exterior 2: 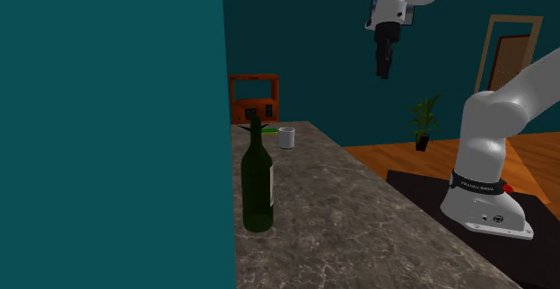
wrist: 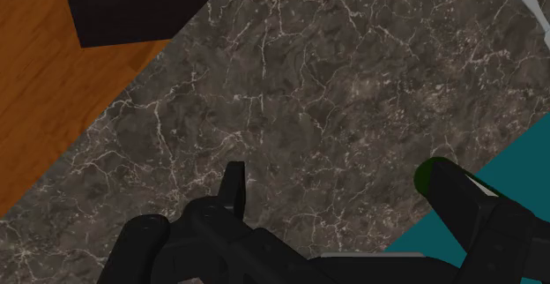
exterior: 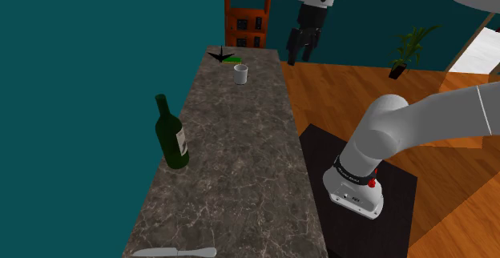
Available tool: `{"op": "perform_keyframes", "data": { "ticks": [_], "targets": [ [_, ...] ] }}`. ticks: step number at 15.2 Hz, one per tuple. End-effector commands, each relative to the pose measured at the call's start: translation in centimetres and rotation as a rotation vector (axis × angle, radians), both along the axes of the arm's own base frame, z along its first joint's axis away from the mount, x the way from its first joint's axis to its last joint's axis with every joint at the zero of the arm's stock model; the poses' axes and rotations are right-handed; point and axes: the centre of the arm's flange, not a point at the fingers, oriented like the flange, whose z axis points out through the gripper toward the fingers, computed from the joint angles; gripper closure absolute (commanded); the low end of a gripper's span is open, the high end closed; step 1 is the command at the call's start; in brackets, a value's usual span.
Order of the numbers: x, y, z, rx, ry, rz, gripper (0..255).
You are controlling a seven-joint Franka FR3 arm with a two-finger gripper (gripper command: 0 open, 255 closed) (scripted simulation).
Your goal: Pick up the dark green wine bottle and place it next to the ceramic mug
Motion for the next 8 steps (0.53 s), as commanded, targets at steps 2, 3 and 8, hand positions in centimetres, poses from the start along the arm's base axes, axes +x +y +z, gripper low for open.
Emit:
{"op": "perform_keyframes", "data": {
  "ticks": [2, 3, 8],
  "targets": [
    [0.7, 1.1, -0.2, -0.004, -0.003, -0.002, 0],
    [1.4, 2.2, -0.5, -0.007, -0.006, -0.004, 0],
    [5.0, 7.7, -1.7, -0.025, -0.022, -0.013, 0]
  ]
}}
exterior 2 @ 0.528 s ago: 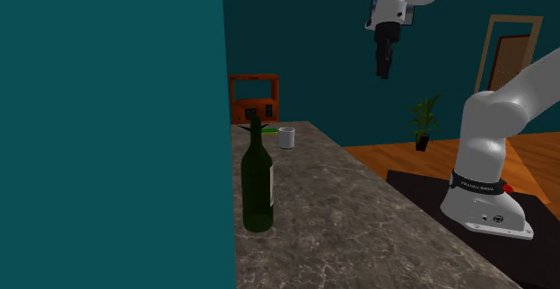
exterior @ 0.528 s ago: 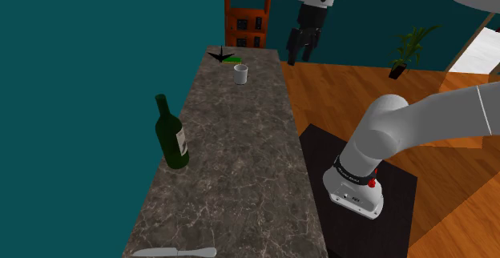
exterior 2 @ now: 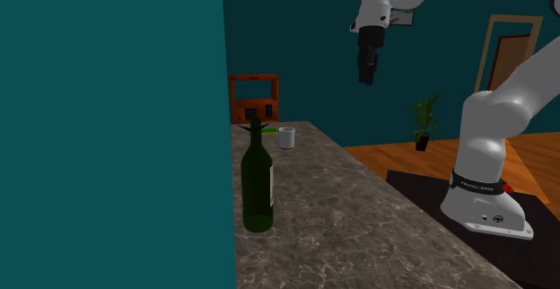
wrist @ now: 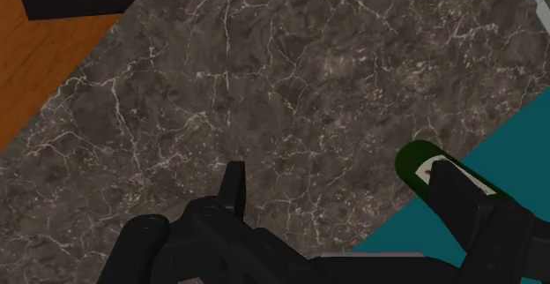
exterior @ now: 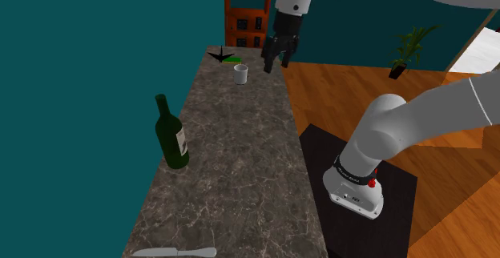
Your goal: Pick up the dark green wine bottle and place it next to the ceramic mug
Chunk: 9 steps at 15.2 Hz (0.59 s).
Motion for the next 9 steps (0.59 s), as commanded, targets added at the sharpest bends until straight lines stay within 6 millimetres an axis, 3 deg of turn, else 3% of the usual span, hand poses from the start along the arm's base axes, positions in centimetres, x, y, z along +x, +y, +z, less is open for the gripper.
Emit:
{"op": "perform_keyframes", "data": {
  "ticks": [1, 9],
  "targets": [
    [1.9, 2.1, -0.4, -0.006, -0.007, -0.004, 0],
    [7.7, 10.8, -2.4, -0.034, -0.033, -0.019, 0]
  ]
}}
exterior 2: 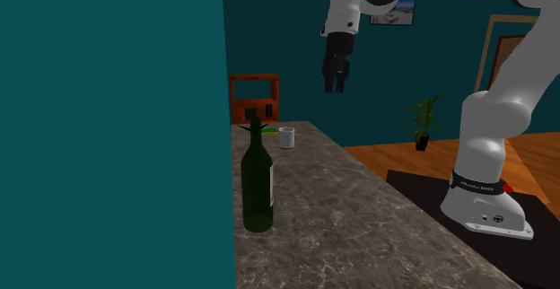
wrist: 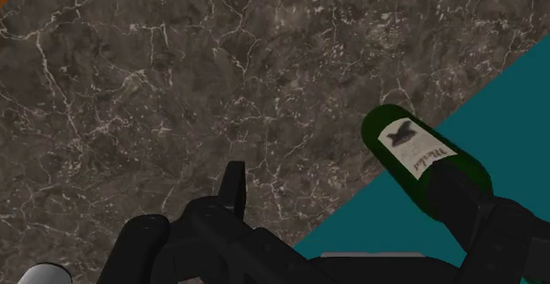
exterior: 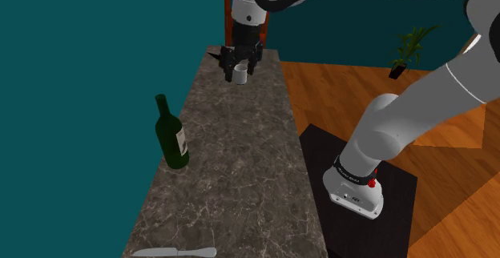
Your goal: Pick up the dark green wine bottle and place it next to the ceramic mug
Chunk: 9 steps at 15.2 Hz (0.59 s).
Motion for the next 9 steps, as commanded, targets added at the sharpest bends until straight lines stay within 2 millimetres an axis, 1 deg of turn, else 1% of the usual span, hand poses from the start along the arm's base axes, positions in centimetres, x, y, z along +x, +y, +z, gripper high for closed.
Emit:
{"op": "perform_keyframes", "data": {
  "ticks": [1, 9],
  "targets": [
    [1.5, 2.4, -0.5, -0.005, -0.007, -0.005, 0],
    [7.6, 10.9, -2.6, -0.033, -0.033, -0.019, 0]
  ]
}}
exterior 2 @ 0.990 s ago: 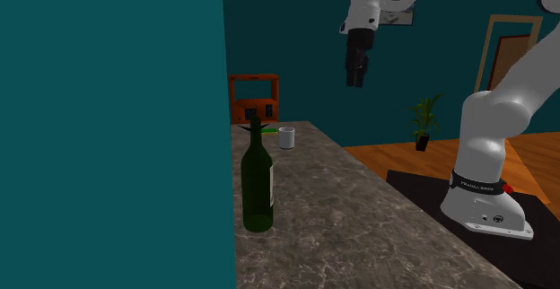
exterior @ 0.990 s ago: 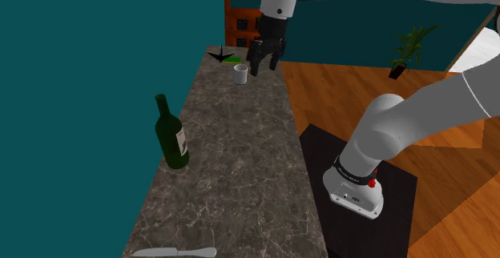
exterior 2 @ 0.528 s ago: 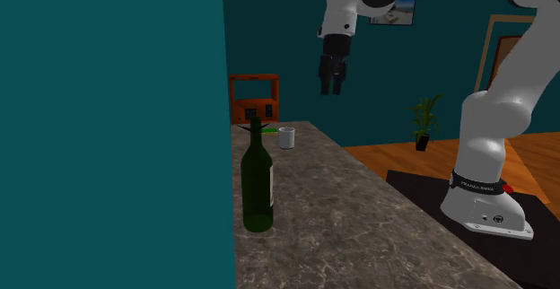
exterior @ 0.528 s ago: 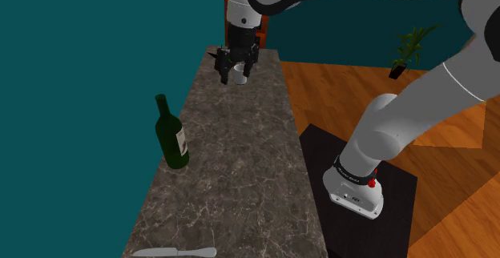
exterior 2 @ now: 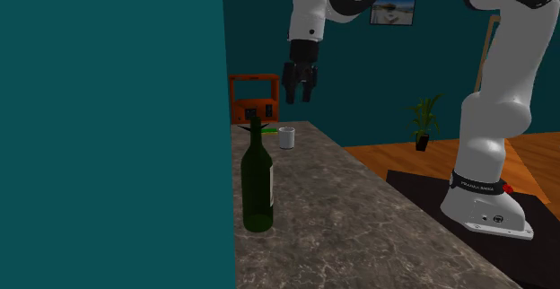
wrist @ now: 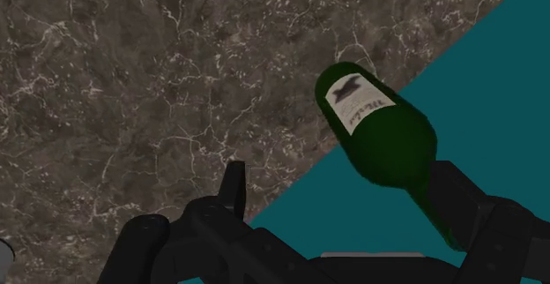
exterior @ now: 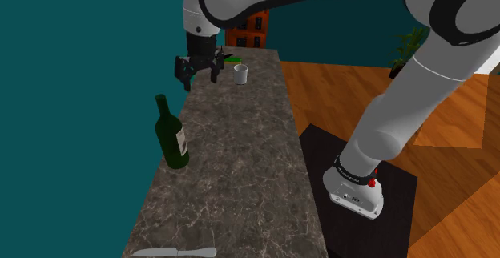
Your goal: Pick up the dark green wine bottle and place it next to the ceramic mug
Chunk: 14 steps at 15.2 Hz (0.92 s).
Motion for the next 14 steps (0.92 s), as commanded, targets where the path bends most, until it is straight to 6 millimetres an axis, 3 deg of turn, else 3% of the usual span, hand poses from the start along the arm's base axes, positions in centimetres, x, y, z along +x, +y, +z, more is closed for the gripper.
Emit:
{"op": "perform_keyframes", "data": {
  "ticks": [1, 8, 14],
  "targets": [
    [1.4, 2.2, -0.7, -0.006, -0.006, -0.005, 0],
    [6.8, 9.5, -2.6, -0.031, -0.029, -0.018, 0],
    [7.2, 9.8, -5.3, -0.031, -0.029, -0.018, 0]
  ]
}}
